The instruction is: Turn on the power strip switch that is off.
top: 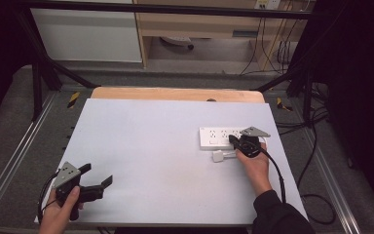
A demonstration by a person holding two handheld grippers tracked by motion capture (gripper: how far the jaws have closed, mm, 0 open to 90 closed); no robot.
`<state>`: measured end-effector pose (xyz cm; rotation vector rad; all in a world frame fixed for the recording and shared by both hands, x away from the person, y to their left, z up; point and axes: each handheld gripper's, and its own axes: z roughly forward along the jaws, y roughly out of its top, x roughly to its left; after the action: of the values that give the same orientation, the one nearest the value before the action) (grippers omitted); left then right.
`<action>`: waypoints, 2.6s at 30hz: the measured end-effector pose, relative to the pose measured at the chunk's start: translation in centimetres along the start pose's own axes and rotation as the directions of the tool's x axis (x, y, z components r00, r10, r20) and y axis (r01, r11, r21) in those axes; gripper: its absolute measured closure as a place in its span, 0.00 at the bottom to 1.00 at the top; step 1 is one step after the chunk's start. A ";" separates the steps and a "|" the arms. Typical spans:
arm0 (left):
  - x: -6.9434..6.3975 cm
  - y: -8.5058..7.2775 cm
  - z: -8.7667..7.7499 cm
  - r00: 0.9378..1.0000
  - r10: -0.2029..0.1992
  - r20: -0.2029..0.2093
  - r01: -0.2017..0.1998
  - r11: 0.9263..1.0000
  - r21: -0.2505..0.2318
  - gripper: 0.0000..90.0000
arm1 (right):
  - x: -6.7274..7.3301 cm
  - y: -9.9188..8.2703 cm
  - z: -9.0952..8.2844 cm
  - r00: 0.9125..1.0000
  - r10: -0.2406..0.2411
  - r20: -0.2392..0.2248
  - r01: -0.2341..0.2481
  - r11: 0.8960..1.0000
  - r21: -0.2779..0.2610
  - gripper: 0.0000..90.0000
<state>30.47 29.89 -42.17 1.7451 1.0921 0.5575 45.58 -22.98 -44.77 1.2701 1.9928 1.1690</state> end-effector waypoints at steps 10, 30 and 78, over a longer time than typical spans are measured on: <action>0.0 0.0 0.0 1.000 0.000 -0.001 0.000 1.000 0.000 0.06 | 0.5 -0.2 0.1 1.000 -0.011 -0.010 0.011 1.000 -0.004 1.00; 0.0 0.0 0.0 1.000 0.000 -0.001 0.000 1.000 0.002 0.06 | 0.6 -0.6 0.0 1.000 -0.005 -0.011 0.005 1.000 -0.027 1.00; 0.3 -0.2 -0.2 0.999 -0.023 -0.027 0.023 1.000 -0.008 0.06 | 0.4 0.2 -1.0 1.000 0.019 -0.023 -0.021 0.996 -0.085 1.00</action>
<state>30.42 30.29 -42.32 1.7209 1.1263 0.5720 44.72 -22.94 -44.12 1.2417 1.9285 1.2687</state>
